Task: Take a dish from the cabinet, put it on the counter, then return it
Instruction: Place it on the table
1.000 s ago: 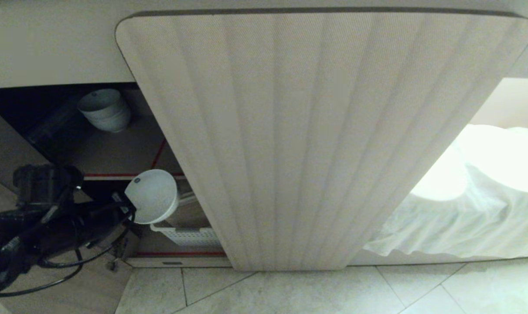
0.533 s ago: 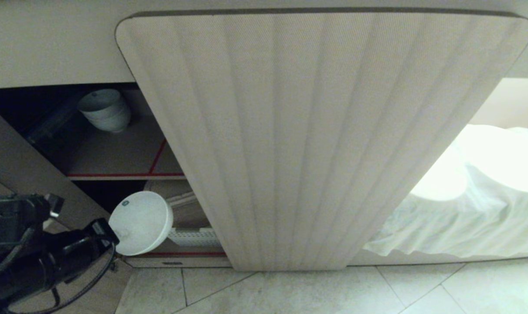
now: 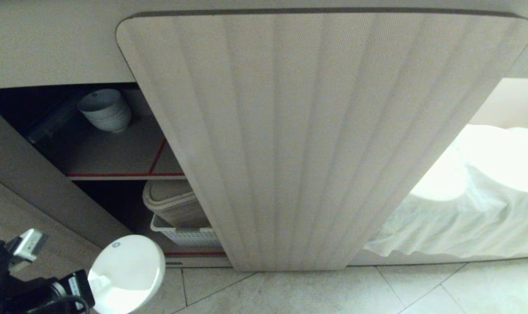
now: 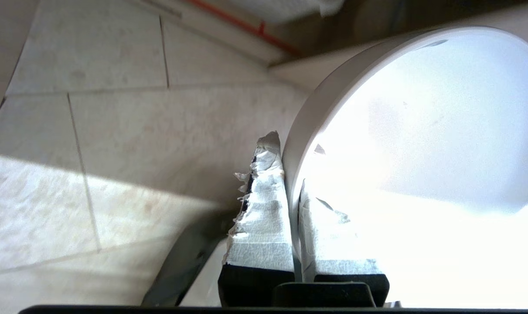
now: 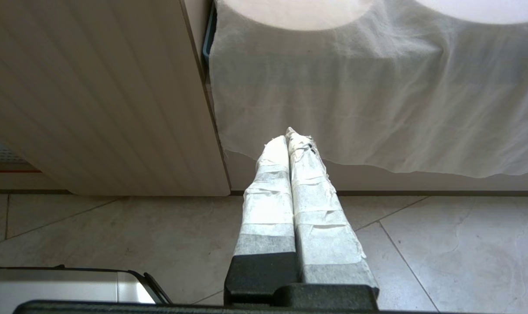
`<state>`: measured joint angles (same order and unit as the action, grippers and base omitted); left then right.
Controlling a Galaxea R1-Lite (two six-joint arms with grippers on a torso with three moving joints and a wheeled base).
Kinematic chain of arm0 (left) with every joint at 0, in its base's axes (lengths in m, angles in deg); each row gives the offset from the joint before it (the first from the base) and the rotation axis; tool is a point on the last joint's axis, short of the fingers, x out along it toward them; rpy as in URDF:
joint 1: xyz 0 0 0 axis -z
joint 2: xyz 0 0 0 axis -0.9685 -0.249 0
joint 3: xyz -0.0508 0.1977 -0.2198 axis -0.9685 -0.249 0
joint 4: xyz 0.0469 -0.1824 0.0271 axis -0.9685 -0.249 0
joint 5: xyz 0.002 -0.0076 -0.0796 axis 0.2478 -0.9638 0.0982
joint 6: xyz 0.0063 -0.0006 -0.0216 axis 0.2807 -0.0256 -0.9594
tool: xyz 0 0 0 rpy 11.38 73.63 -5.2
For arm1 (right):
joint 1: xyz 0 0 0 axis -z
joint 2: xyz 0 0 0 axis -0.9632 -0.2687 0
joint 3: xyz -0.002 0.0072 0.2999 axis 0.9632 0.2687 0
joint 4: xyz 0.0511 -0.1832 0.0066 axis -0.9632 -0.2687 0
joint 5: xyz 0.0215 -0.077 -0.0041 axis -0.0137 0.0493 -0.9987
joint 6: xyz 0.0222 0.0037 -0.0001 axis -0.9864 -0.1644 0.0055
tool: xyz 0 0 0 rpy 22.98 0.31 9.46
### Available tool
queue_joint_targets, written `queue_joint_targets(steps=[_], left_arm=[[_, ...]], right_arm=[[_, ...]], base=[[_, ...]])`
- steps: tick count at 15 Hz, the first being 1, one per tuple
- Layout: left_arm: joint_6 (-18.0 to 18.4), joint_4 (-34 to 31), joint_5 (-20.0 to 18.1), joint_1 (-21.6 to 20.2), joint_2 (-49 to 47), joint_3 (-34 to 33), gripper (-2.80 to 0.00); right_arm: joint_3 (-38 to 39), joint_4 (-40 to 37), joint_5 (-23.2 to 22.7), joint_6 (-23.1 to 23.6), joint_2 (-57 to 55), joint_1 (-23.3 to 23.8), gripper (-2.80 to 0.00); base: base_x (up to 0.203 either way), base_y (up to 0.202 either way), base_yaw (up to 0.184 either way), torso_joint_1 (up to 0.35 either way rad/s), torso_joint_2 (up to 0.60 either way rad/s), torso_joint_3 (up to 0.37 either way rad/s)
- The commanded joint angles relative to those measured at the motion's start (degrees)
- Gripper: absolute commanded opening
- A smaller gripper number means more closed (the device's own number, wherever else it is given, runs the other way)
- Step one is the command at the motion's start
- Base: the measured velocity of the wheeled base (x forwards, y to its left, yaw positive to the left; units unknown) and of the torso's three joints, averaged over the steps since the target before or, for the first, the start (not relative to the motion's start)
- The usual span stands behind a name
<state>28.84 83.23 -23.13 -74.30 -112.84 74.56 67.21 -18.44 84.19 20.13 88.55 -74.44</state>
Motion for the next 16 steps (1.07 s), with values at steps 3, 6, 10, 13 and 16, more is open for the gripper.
queue_joint_targets(steps=[3,6,10,13,16], left_arm=[[0.7,-11.1,-0.1,5.0,12.8,0.5,-2.8],[1.6,-20.1,0.0,11.5,21.6,0.3,-2.8],[1.8,-27.9,0.0,14.3,27.8,0.2,-2.8],[1.8,-28.7,0.0,14.4,28.6,0.1,-2.8],[1.8,-28.7,-0.1,14.4,28.6,0.0,-2.8]], right_arm=[[0.0,0.0,0.0,0.0,0.0,0.0,-2.8],[0.0,0.0,0.0,0.0,0.0,0.0,-2.8],[0.0,0.0,0.0,0.0,0.0,0.0,-2.8],[0.0,0.0,0.0,0.0,0.0,-0.1,-2.8],[0.0,0.0,0.0,0.0,0.0,-0.1,-2.8]], base=[[0.0,0.0,0.0,0.0,0.0,0.0],[0.0,0.0,0.0,0.0,0.0,0.0],[0.0,0.0,0.0,0.0,0.0,0.0],[0.0,0.0,0.0,0.0,0.0,0.0],[0.0,0.0,0.0,0.0,0.0,0.0]])
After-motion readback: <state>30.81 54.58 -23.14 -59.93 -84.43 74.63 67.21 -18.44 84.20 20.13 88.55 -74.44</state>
